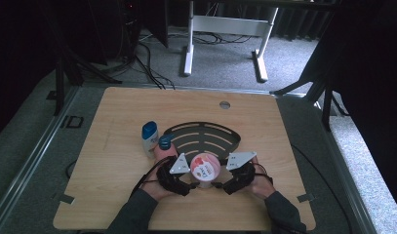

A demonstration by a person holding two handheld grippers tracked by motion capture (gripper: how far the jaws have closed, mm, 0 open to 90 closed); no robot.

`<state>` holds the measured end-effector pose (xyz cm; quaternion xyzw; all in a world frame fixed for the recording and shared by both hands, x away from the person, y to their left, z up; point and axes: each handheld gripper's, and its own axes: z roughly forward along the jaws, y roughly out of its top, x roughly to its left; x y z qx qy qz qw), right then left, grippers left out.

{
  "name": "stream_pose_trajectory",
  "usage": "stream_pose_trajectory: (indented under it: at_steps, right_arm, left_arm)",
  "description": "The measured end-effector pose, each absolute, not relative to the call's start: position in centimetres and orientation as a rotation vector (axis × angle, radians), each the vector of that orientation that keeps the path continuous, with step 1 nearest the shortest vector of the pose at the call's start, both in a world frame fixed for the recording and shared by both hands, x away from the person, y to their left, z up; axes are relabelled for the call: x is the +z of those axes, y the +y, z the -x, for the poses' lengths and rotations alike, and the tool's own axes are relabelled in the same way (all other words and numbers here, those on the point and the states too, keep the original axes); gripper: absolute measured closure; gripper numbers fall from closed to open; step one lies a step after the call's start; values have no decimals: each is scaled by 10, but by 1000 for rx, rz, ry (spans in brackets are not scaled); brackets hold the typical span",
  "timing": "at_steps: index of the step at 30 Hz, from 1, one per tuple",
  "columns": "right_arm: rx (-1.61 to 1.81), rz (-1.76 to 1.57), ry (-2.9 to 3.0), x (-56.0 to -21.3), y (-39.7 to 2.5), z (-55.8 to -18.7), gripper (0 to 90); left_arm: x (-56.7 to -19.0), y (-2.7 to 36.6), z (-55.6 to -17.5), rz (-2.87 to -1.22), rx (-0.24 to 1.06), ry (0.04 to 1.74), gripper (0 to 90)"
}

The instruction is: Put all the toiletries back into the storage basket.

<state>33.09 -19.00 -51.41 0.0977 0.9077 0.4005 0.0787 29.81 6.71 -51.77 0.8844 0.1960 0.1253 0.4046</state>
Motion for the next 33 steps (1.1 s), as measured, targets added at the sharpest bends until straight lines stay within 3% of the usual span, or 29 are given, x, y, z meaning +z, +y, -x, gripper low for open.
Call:
stream_pose_trajectory:
  at_steps: [33]
  right_arm:
    - [1168,-368,2735,-518,-196,-378,196]
  left_arm:
    - [-518,45,-328,-2229,445,643,266]
